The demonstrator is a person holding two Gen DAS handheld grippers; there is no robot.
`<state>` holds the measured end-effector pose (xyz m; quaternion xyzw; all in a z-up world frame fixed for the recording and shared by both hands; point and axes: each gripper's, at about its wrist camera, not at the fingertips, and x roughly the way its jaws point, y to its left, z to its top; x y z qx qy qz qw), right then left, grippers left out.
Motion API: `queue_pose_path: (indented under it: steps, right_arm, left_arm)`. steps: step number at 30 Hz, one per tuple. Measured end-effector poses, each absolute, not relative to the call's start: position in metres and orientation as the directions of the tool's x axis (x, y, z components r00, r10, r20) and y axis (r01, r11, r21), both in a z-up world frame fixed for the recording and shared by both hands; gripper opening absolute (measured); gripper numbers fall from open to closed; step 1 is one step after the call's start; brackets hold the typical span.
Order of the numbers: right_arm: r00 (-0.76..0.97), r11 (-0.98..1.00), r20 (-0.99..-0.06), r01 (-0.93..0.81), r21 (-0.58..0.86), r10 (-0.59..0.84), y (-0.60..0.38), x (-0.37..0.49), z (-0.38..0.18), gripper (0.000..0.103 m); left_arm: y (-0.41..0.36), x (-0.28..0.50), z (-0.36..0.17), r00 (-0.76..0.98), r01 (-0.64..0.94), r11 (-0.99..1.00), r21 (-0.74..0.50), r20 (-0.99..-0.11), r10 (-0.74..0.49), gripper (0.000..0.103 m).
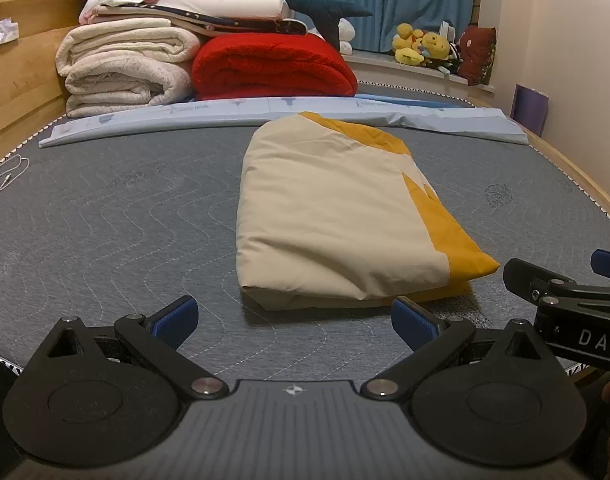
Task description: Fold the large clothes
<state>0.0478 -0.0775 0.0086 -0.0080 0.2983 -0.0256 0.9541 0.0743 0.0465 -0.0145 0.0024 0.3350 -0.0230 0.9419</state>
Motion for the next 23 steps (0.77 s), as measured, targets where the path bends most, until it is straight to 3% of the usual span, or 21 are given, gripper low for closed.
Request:
queue_pose_path:
  steps: [23]
  right_arm:
    - [0.818, 0.998, -0.573, 0.052, -0.026, -0.057, -0.0765, 0.0496, 0.0055, 0.102]
  left_arm:
    - [0.0448, 0.0765, -0.0151, 0.775, 0.05, 0.999, -0.013, -0.63, -0.047, 0.103]
